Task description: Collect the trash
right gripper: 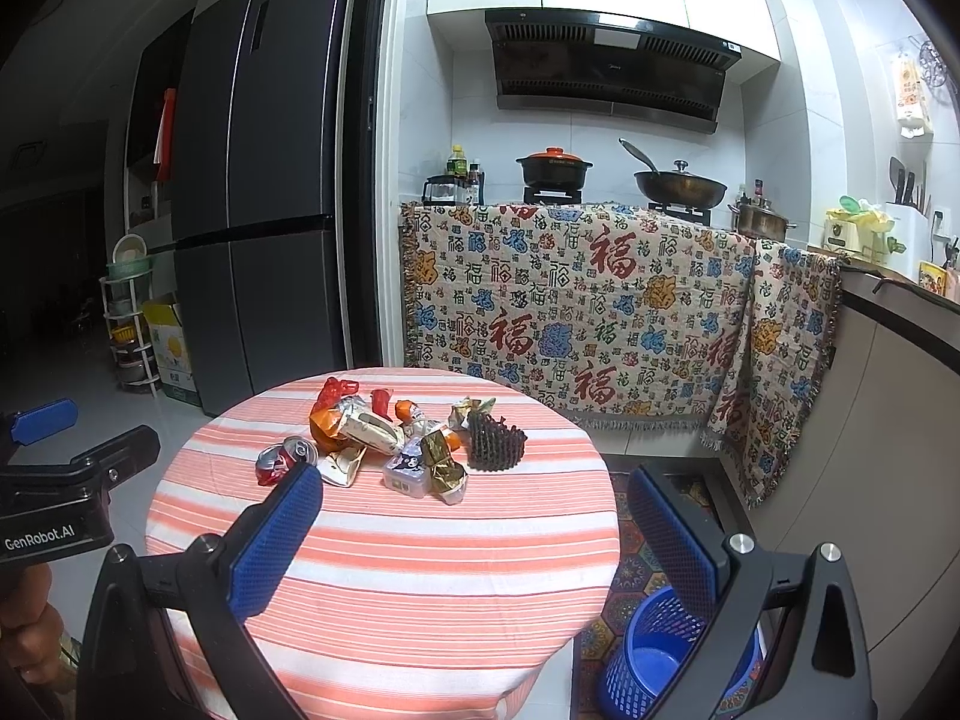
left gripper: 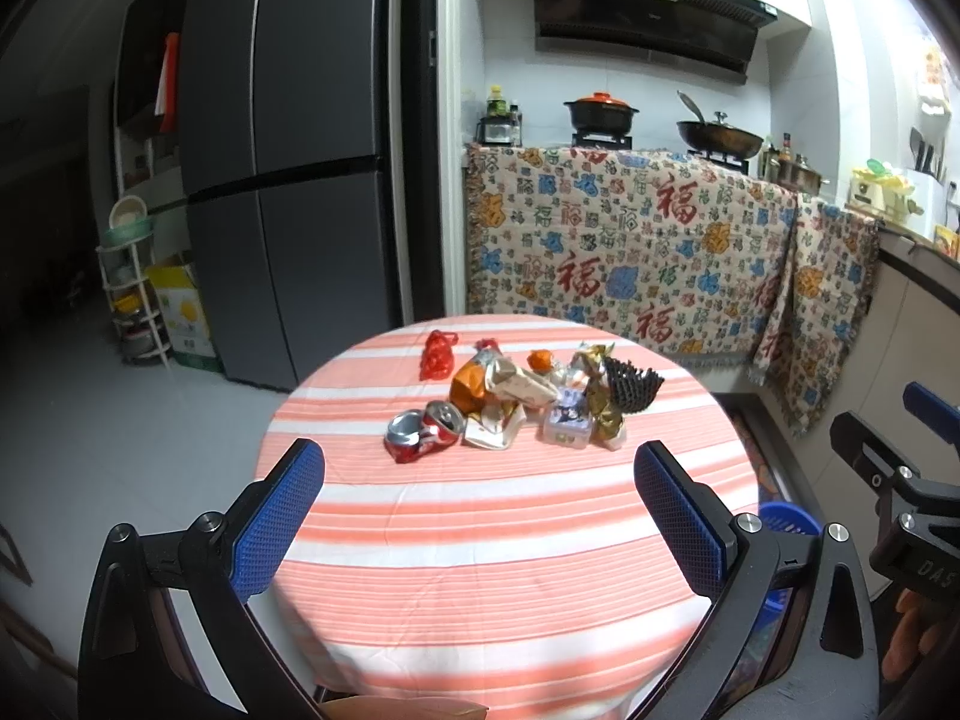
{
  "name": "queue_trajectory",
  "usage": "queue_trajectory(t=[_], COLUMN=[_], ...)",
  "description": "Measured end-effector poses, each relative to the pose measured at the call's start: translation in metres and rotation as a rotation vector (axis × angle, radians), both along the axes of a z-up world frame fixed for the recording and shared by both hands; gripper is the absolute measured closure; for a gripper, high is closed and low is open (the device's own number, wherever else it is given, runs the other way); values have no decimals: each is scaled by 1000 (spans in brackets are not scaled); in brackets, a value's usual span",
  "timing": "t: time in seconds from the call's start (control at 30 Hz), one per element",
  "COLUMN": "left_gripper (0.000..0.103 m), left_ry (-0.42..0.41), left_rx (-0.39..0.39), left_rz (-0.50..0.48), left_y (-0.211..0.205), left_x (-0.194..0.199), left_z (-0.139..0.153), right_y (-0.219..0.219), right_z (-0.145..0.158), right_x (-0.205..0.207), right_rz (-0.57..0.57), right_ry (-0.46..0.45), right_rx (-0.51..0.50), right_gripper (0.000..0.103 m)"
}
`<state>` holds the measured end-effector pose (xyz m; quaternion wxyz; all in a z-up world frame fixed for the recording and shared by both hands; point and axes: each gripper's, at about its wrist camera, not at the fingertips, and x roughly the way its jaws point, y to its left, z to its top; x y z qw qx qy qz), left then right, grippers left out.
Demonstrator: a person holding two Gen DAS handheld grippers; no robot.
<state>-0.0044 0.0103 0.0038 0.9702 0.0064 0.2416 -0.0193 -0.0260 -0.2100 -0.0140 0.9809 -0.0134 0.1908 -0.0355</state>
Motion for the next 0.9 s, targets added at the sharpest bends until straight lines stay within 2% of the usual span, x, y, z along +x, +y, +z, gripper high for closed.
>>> queue_trajectory(t=[0.3, 0.47, 0.63, 0.73, 0.9], left_gripper=[0, 0, 0, 0, 0], left_ry=[30, 78, 162, 227, 339], left_rx=[5, 5, -16, 7, -8], left_rz=[22, 34, 52, 61, 27], left_y=[11, 24, 38, 39, 42], left_x=[12, 30, 64, 92, 139], left_z=[-14, -37, -82, -116, -165], right_y=[2, 0, -5, -8, -14], right_z=[-5, -12, -32, -51, -88], right_x=[11, 25, 48, 66, 100], right_rz=[-3, -11, -12, -8, 1], right_ry=[23, 49, 109, 156, 252], right_rx=[-1, -3, 17, 30, 43], right_gripper=[0, 0, 0, 0, 0])
